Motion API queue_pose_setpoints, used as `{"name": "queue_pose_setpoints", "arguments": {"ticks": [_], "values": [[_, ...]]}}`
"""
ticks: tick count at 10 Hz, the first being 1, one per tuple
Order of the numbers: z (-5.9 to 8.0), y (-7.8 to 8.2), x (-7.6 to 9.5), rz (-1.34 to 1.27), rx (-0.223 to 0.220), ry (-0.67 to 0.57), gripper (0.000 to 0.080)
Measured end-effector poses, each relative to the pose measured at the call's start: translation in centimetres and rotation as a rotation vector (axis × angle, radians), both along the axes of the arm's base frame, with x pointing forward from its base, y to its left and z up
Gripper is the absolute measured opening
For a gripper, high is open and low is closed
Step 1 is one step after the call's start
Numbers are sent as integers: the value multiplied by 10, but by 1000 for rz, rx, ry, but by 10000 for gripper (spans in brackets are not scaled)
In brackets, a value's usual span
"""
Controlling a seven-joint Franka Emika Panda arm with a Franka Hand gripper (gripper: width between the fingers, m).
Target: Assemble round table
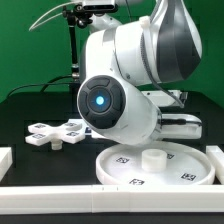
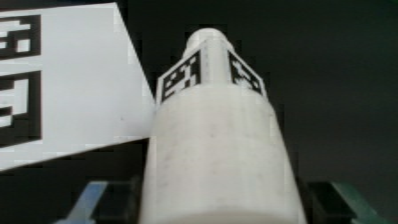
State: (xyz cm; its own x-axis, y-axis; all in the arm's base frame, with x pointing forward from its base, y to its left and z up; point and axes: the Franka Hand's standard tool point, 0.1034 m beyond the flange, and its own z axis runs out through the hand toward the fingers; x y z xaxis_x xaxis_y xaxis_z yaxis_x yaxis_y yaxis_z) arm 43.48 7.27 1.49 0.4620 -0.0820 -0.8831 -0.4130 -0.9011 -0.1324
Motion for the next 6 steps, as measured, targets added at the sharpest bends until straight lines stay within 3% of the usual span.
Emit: {"name": "queue_pose_setpoints", "arguments": {"ticks": [3,4,6], "values": [[41,-7,22,17,50,-3,407],[46,-7,31,20,53,-17,407],[39,-6,28,16,46,-24,407]]}}
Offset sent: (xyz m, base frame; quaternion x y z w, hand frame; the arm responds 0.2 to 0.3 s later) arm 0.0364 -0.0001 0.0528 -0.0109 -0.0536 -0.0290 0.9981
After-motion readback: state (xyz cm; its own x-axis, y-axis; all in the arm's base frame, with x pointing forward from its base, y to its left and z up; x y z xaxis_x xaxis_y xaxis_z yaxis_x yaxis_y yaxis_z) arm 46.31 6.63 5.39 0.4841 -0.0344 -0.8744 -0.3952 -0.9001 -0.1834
